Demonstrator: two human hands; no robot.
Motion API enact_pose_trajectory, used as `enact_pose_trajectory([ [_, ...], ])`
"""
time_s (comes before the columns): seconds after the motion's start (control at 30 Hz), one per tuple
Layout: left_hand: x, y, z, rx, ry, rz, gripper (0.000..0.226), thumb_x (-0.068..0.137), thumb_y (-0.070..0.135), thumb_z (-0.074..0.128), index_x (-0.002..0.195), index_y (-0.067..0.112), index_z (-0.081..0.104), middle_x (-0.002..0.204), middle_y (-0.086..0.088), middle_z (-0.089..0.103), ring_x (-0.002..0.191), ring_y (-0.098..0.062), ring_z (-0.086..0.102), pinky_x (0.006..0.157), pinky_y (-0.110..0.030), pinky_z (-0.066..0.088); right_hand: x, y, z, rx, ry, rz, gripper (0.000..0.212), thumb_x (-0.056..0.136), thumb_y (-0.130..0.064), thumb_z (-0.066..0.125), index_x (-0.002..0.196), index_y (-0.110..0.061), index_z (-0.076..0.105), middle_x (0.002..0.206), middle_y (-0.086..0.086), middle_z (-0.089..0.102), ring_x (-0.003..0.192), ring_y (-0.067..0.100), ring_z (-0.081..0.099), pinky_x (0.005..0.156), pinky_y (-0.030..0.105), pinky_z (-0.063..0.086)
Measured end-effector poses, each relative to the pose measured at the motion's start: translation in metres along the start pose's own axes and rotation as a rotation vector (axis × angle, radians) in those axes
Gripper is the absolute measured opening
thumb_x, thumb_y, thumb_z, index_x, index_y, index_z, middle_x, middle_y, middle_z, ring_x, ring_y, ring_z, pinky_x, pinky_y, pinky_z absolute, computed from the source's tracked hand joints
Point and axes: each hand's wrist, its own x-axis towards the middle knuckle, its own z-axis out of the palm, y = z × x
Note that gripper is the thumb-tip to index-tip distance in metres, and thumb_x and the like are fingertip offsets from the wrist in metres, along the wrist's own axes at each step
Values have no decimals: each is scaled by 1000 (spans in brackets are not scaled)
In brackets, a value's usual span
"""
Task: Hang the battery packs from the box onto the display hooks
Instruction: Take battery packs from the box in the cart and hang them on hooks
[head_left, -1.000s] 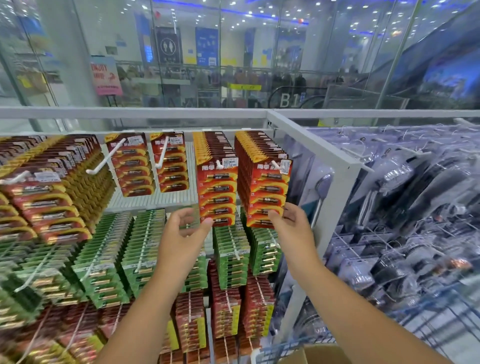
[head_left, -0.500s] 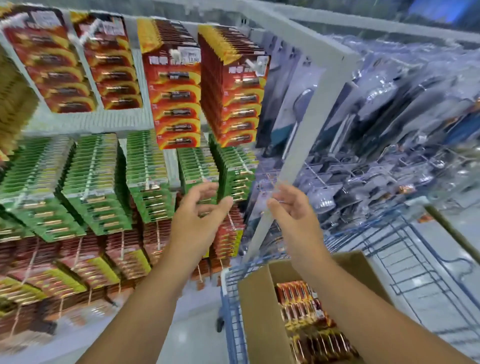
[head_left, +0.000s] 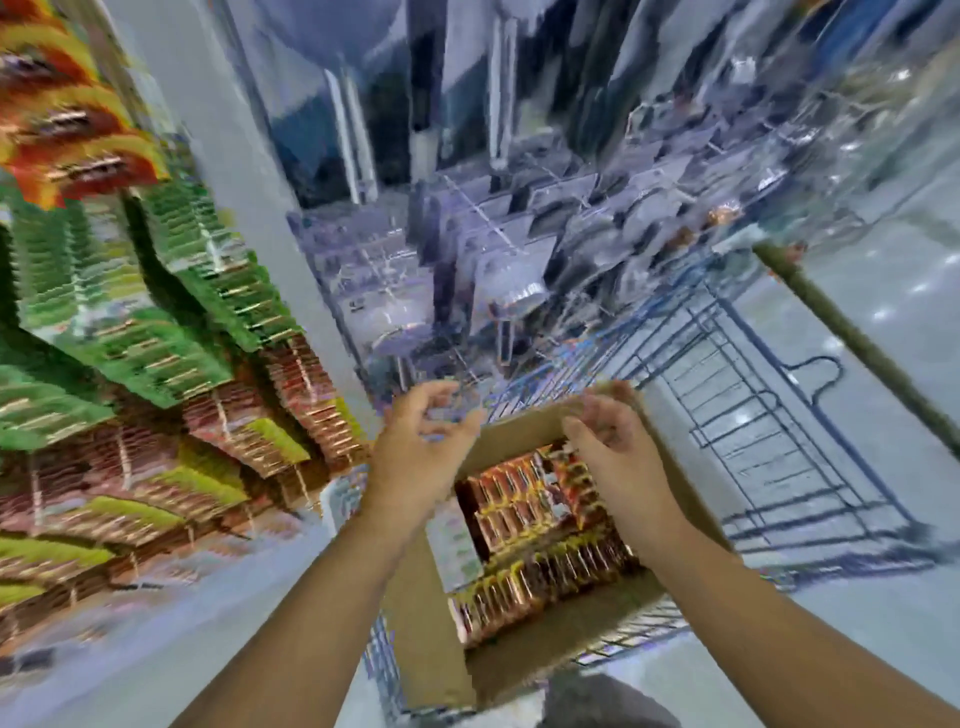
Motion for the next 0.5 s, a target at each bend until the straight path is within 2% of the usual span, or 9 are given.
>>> enact_pose_trajectory([
  [0.1, 10, -24, 51, 119, -43, -80, 33, 95, 47, 70, 124, 39, 59, 124, 11, 62, 95, 4, 63, 71, -15, 43, 29, 45, -24, -95, -16, 77, 30, 99, -29, 71, 128, -25, 62, 114, -4, 63, 93, 2, 61, 66, 3, 44],
  [0.27, 28, -80, 114, 254, -86, -205, 30, 92, 59, 68, 118, 54, 53, 123, 23, 59, 103, 0, 62, 84, -33, 51, 82, 112, -41, -195, -49, 198, 35, 94, -30, 73, 125, -20, 63, 110, -5, 66, 106, 15, 65, 85, 23, 48],
  [0.33, 37, -103, 135, 282, -57, -217, 31, 92, 54, 70, 119, 51, 56, 126, 16, 57, 102, 2, 60, 89, -35, 54, 103, 137, -42, -273, -88, 222, 41, 95, -35, 72, 131, -18, 61, 114, -6, 64, 103, 13, 64, 80, 21, 48],
  [0.4, 47, -125, 155, 326, -51, -225, 34, 93, 50, 71, 124, 43, 59, 129, 12, 53, 108, -5, 60, 96, -39, 55, 124, 161, -40, -325, -127, 275, 44, 96, -39, 71, 134, -18, 59, 122, -4, 62, 96, 8, 63, 71, 14, 50],
  [0.43, 53, -136, 164, 363, -65, -235, 36, 93, 51, 70, 126, 41, 59, 129, 11, 52, 112, -9, 59, 96, -40, 54, 134, 175, -38, -344, -135, 300, 47, 96, -42, 70, 135, -19, 58, 126, -2, 63, 100, 11, 65, 77, 20, 55],
  [0.47, 58, -147, 173, 408, -83, -237, 39, 94, 51, 70, 129, 39, 60, 130, 10, 51, 116, -12, 58, 96, -40, 53, 143, 187, -35, -369, -136, 328, 50, 95, -45, 69, 136, -19, 58, 130, 1, 63, 108, 16, 65, 89, 31, 57],
  [0.5, 64, -159, 181, 455, -102, -242, 42, 94, 52, 69, 131, 37, 59, 132, 8, 52, 120, -15, 57, 96, -40, 53, 151, 199, -30, -397, -134, 361, 51, 95, -46, 68, 137, -20, 57, 132, 3, 63, 116, 20, 63, 100, 39, 55],
])
